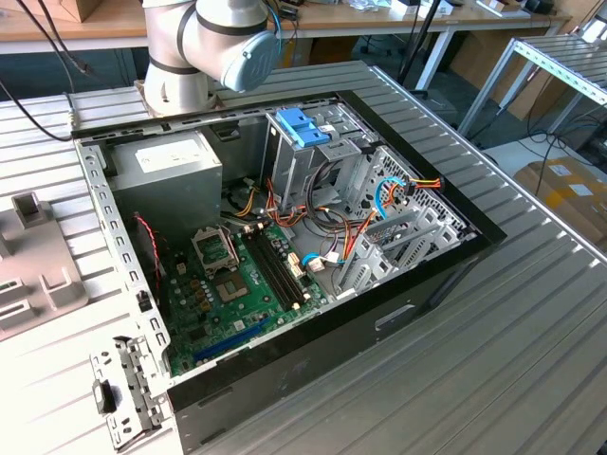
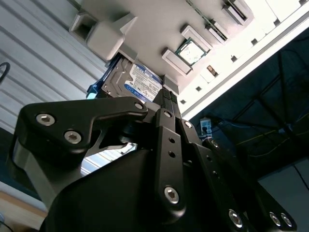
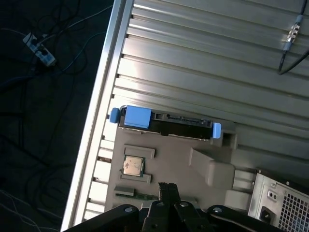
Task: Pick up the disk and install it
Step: 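Pick up the disk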
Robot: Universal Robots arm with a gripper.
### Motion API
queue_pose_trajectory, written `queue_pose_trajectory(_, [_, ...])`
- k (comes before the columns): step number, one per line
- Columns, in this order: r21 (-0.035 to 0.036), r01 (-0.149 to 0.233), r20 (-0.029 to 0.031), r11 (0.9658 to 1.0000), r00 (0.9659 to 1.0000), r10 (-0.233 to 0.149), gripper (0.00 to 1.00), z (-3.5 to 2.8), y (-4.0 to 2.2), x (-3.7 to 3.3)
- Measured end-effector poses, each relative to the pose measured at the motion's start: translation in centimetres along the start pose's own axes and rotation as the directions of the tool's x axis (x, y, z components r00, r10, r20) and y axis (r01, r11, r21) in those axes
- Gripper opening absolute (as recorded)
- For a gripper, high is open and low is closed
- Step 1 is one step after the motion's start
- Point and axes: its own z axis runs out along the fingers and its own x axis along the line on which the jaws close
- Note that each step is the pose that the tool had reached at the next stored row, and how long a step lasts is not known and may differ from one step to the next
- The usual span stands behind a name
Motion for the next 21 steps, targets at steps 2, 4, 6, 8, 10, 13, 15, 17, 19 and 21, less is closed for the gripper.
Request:
queue_pose_trajectory(2, [-0.0001,0.012,-0.0003,0.9999,0.9999,-0.012,0.11,0.00,0.00,0.00])
queue_pose_trajectory(4, [-0.0001,0.021,-0.0007,0.9998,0.9998,-0.021,0.11,0.00,0.00,0.00])
queue_pose_trajectory(6, [-0.0003,0.031,-0.0009,0.9995,0.9995,-0.031,0.11,0.00,0.00,0.00])
queue_pose_trajectory(8, [-0.0004,0.042,-0.0012,0.9991,0.9991,-0.042,0.11,0.00,0.00,0.00])
queue_pose_trajectory(10, [-0.0004,0.052,-0.0016,0.9986,0.9986,-0.052,0.11,0.00,0.00,0.00])
queue_pose_trajectory(13, [-0.0004,0.073,-0.0022,0.9973,0.9973,-0.073,0.11,0.00,0.00,0.00])
queue_pose_trajectory(15, [-0.0004,0.083,-0.0025,0.9966,0.9966,-0.083,0.11,0.00,0.00,0.00])
queue_pose_trajectory(17, [-0.0006,0.092,-0.0028,0.9958,0.9958,-0.092,0.11,0.01,0.00,0.00])
queue_pose_trajectory(19, [-0.0007,0.100,-0.0030,0.9950,0.9950,-0.100,0.11,0.00,0.01,0.00])
queue_pose_trajectory(21, [-0.0008,0.108,-0.0033,0.9942,0.9941,-0.108,0.11,0.00,0.01,0.00])
